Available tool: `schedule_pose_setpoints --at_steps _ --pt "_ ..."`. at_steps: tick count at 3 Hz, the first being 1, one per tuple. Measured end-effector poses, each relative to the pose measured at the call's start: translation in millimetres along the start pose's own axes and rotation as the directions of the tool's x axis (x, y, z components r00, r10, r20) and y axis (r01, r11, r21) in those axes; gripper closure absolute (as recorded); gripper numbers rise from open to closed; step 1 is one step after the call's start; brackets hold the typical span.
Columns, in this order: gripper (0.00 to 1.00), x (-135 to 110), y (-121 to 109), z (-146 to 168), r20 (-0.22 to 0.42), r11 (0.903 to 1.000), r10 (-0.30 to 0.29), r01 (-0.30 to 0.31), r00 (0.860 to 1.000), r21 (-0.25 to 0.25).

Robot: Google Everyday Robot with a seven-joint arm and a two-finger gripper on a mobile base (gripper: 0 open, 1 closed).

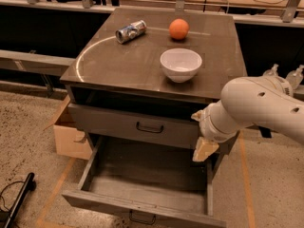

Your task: Open top drawer

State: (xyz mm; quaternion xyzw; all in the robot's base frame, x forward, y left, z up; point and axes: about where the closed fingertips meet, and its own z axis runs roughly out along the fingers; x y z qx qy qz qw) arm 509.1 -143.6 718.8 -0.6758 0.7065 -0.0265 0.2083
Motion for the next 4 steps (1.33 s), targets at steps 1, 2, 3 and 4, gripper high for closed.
schedule_pose_setpoints --at_steps 1,2,3,4 --pt "0.00 -4.1 1.9 -7.0 -0.001 1.0000 -0.002 0.002 1.000 -0.002" --pt "0.00 -1.0 -1.1 -2.9 -0.013 0.9999 0.013 -0.013 1.000 0.004" --pt "0.00 6.3 -1.4 9.2 -0.027 0.9996 0.028 -0.028 0.999 -0.008" --pt "0.00 12.2 -1.9 22.1 -0.040 0.9989 0.041 -0.042 0.998 -0.021"
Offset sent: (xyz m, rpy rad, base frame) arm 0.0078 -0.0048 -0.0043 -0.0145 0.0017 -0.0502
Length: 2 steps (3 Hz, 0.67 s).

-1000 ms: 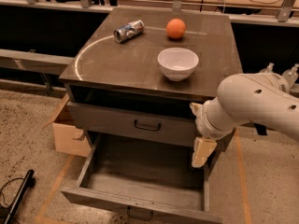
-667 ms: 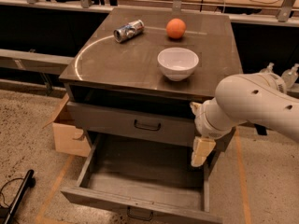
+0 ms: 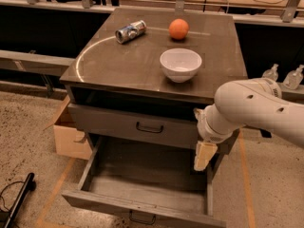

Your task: Open top drawer

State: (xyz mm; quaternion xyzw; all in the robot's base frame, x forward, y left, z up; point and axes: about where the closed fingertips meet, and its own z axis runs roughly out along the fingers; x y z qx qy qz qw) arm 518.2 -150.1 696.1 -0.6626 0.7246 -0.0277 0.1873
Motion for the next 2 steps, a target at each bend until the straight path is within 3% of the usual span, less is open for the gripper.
schedule_pose_setpoints --at_steps 2 --pt "0.00 8.7 -6.9 14.9 -0.020 0.9998 0.019 -0.019 1.000 -0.004"
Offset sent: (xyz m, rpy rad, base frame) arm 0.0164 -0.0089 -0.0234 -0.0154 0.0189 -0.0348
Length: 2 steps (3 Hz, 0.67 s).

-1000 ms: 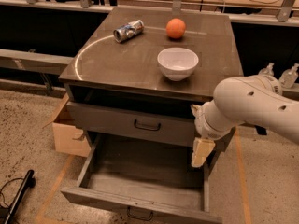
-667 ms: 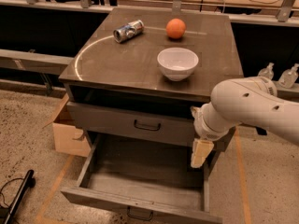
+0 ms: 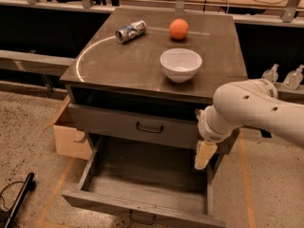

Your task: Open top drawer

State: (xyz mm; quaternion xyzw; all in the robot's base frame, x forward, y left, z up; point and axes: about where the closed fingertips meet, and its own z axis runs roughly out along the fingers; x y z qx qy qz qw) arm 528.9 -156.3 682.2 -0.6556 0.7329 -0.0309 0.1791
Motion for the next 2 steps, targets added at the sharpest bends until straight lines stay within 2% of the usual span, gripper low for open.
schedule_pose_setpoints --at_steps 1,2 --pt "0.17 1.7 -0.1 3.2 -0.004 1.0000 0.004 -0.004 1.000 -0.003" --pt "0.41 2.2 0.2 4.3 -0.006 1.0000 0.006 -0.006 1.000 -0.003"
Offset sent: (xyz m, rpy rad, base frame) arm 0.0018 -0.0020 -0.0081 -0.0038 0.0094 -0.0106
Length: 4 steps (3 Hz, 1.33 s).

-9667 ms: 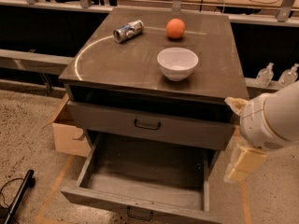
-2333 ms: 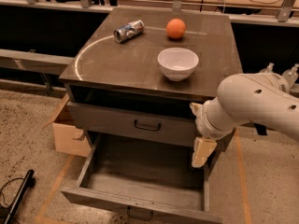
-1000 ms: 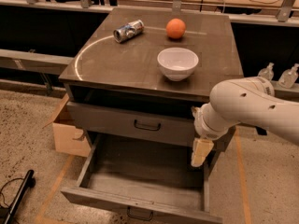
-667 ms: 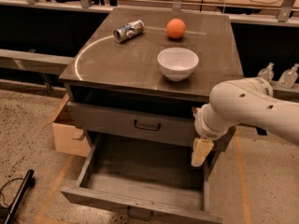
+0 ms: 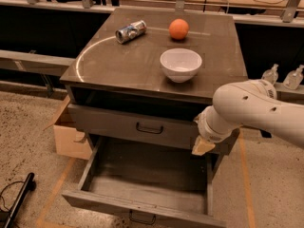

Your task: Open top drawer

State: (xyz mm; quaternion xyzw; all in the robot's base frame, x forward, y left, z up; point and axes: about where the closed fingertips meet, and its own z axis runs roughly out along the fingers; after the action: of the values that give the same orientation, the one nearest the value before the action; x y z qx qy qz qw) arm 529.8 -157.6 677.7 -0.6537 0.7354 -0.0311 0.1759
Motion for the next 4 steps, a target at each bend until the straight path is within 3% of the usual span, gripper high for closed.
schedule_pose_setpoints --at_steps 1,2,4 --pt "0.64 -0.3 0.1 0.4 -0.002 1.0000 -0.001 0.001 1.000 0.001" --pt "0.62 -0.4 -0.3 -0.4 -0.005 1.0000 0.000 0.000 1.000 0.000" --pt "0.16 -1.7 -1.9 -6.0 -0.005 1.0000 0.000 0.000 1.000 0.000"
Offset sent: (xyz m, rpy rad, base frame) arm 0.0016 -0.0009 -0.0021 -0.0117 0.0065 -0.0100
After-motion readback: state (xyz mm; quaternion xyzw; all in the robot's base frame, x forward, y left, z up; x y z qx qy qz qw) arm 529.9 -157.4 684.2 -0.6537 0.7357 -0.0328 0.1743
